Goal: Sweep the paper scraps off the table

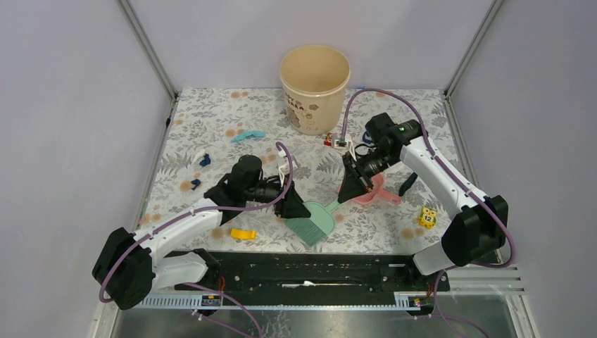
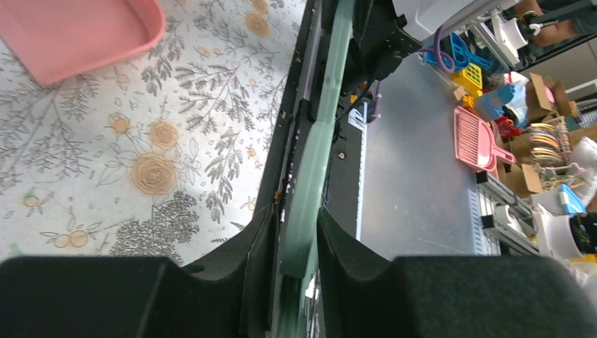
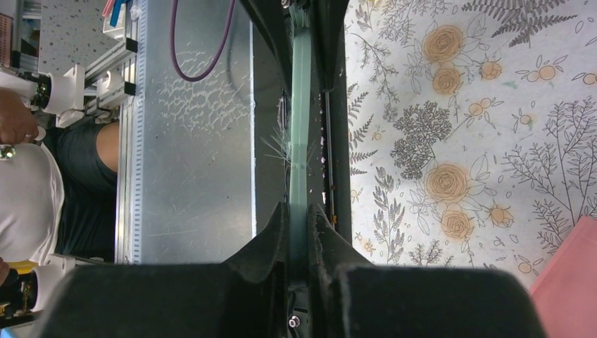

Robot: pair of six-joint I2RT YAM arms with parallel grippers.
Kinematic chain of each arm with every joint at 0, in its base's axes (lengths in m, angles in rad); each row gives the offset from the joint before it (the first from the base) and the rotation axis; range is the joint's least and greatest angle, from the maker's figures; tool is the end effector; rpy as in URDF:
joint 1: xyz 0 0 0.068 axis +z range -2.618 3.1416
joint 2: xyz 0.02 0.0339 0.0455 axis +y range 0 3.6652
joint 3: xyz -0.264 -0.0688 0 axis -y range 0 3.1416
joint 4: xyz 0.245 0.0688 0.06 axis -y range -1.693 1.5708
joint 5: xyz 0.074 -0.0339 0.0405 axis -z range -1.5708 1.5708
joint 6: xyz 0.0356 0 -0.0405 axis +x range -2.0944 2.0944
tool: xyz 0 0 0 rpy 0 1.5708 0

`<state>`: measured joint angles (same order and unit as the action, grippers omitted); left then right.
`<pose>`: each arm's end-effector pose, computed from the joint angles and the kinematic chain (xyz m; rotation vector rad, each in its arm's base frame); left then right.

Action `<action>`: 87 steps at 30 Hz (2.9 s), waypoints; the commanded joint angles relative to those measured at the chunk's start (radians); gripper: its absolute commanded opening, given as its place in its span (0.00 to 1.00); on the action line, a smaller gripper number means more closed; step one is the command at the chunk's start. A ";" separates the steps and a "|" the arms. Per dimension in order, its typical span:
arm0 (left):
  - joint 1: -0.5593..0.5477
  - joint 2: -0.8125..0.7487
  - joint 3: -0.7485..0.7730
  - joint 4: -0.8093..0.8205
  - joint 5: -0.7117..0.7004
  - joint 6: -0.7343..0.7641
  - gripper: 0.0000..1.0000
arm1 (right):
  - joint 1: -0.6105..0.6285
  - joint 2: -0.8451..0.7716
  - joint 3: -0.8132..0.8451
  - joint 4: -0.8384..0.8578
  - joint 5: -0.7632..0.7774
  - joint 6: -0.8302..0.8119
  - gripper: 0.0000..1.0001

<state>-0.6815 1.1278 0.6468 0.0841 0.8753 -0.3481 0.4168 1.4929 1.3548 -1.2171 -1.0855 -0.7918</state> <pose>0.1700 -0.1731 0.2544 0.9645 1.9062 -1.4988 0.2339 0.1380 0.3139 -1.4910 1.8840 1.3724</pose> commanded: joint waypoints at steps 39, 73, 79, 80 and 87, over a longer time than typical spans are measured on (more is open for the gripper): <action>0.024 0.017 -0.048 0.206 0.084 -0.181 0.00 | 0.011 -0.143 -0.169 0.274 -0.107 0.200 0.43; -0.095 -0.054 0.128 -0.202 -0.900 -0.249 0.64 | -0.442 -0.349 -0.008 0.386 0.604 0.624 0.00; -0.233 0.288 0.323 -0.141 -0.968 -0.245 0.60 | -0.744 -0.422 -0.008 0.437 0.677 0.665 0.00; -0.250 0.353 0.376 -0.144 -0.968 -0.243 0.60 | -0.757 -0.433 -0.014 0.448 0.707 0.673 0.00; -0.319 0.768 0.777 -0.231 -1.040 -0.264 0.57 | -0.798 -0.491 -0.094 0.511 0.833 0.749 0.00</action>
<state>-0.9836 1.7550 1.2263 -0.1276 -0.0902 -0.5831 -0.3676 1.0309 1.2884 -0.7704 -0.3355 -0.1024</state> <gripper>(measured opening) 0.584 0.114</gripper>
